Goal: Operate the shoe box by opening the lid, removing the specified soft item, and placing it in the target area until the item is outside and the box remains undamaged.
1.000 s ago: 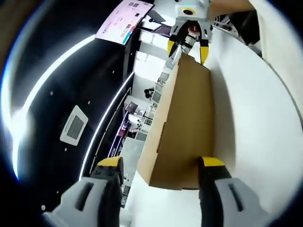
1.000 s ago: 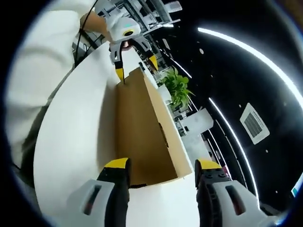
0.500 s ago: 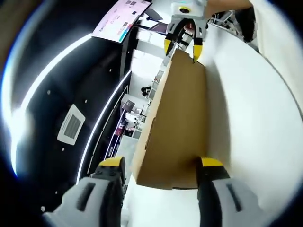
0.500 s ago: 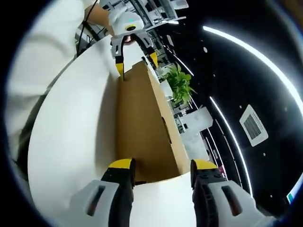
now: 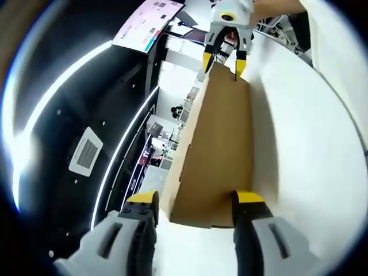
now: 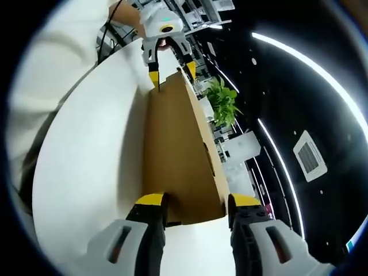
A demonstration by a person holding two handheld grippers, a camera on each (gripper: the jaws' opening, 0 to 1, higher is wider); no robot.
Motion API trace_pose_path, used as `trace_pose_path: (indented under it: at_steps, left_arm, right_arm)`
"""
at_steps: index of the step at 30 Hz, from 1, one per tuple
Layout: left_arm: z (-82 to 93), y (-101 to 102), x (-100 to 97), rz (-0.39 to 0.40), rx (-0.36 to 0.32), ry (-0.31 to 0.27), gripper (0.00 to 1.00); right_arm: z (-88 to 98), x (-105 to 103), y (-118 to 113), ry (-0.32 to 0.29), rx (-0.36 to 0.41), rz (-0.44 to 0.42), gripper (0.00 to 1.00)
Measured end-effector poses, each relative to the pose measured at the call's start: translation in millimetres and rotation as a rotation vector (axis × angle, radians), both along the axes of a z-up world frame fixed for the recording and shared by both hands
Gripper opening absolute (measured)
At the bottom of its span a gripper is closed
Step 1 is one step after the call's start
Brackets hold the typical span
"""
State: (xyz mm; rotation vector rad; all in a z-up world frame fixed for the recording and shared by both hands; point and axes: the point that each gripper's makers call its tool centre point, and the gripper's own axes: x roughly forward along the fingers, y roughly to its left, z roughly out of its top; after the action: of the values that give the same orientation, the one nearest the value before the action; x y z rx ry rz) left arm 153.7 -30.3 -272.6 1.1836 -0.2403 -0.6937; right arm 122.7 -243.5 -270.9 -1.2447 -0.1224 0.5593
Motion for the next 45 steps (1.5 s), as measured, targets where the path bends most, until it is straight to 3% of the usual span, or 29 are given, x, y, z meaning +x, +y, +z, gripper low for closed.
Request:
trace_pose_path:
  at_steps: [6, 11, 13, 18, 32, 35, 37, 45]
  left_arm:
    - [6.0, 5.2, 0.3, 0.004, 0.000, -0.014, 0.52]
    - [-5.1, 1.0, -3.3, -0.012, 0.053, 0.023, 0.38]
    - [-4.0, 0.8, -2.7, -0.003, 0.054, 0.010, 0.38]
    - [-2.2, 1.2, -1.6, 0.004, 0.054, 0.014, 0.38]
    - [-1.0, 1.7, -2.5, 0.025, 0.040, 0.012, 0.37]
    - [5.3, 1.5, -4.8, 0.030, -0.046, 0.046, 0.32]
    - [4.2, 2.9, -4.1, 0.027, -0.015, 0.037, 0.33]
    - [3.6, 3.5, -4.9, 0.032, -0.019, 0.024, 0.33]
  right_arm:
    - [4.0, -1.3, -1.1, -0.013, -0.020, 0.005, 0.37]
    - [3.7, -1.9, -3.2, -0.013, -0.051, 0.005, 0.35]
    - [0.8, -3.2, -2.6, 0.003, -0.076, 0.009, 0.30]
    - [1.1, -3.9, -1.7, 0.004, -0.078, -0.007, 0.30]
    - [0.6, -3.7, -1.3, 0.001, -0.100, -0.040, 0.30]
    - [0.4, -3.5, -1.5, 0.002, -0.110, -0.041, 0.29]
    - [0.6, -3.5, -1.6, 0.001, -0.113, -0.041, 0.29]
    - [3.1, -4.5, -1.6, -0.003, -0.117, -0.040, 0.29]
